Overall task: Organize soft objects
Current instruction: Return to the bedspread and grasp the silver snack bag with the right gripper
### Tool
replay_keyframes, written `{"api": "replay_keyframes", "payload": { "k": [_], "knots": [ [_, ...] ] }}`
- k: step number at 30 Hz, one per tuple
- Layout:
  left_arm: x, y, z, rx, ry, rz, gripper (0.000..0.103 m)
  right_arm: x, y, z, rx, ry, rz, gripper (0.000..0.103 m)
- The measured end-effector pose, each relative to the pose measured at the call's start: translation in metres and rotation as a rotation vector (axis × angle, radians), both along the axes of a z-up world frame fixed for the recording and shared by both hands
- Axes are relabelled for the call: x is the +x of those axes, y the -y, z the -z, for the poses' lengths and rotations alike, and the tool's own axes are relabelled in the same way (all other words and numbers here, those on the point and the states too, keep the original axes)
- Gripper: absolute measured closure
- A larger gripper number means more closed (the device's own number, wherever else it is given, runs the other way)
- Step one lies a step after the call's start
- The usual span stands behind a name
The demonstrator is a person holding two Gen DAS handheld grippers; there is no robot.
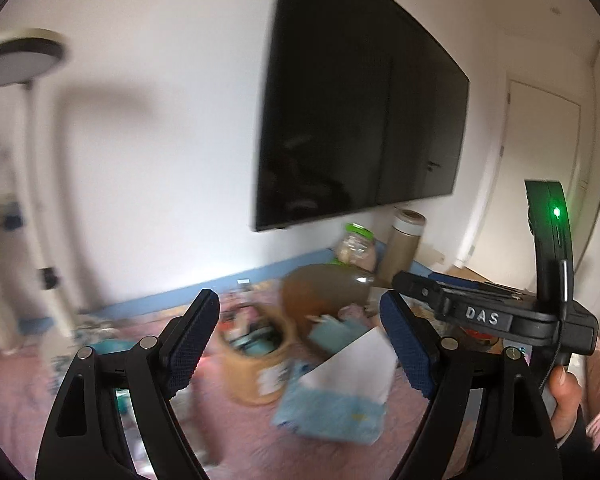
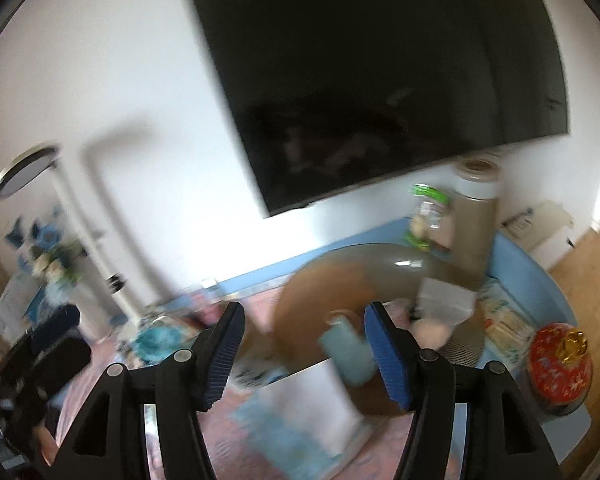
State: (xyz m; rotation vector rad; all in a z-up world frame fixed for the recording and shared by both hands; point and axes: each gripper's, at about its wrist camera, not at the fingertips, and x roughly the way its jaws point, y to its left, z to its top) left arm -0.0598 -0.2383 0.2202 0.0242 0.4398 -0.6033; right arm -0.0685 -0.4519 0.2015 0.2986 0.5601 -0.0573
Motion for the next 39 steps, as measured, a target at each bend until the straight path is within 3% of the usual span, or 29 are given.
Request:
{"api": "replay_keyframes", "payload": {
  "k": [5, 12, 18, 22, 25, 30, 34, 39],
  "knots": [
    [-0.023, -0.072, -0.007, -0.011, 0.018, -0.135, 0.022, -0.011, -0.062, 0.006, -0.024, 0.002, -0.125, 0.042],
    [-0.037, -0.151, 0.003, -0.014, -0.004, -0.303, 0.022, -0.006, -0.131, 0.039, -0.03, -0.068, -0.252, 0.042],
    [-0.031, -0.203, 0.036, 0.03, -0.076, -0.45, 0.02, 0.007, -0.175, 0.071, -0.06, -0.159, -0.329, 0.042],
    [-0.02, -0.235, 0.08, 0.039, -0.191, -0.525, 0.02, 0.019, -0.193, 0.101, -0.059, -0.2, -0.373, 0.042],
    [-0.008, -0.253, 0.122, 0.029, -0.297, -0.553, 0.02, 0.028, -0.201, 0.124, -0.049, -0.191, -0.396, 0.041],
    [0.002, -0.27, 0.167, -0.026, -0.363, -0.548, 0.02, 0.048, -0.21, 0.17, 0.026, -0.292, -0.423, 0.041],
    [0.01, -0.284, 0.187, -0.142, -0.397, -0.522, 0.02, 0.054, -0.219, 0.182, 0.002, -0.313, -0.427, 0.041],
    [0.017, -0.293, 0.207, -0.245, -0.471, -0.506, 0.02, 0.062, -0.219, 0.183, 0.065, -0.328, -0.426, 0.04]
  ]
}}
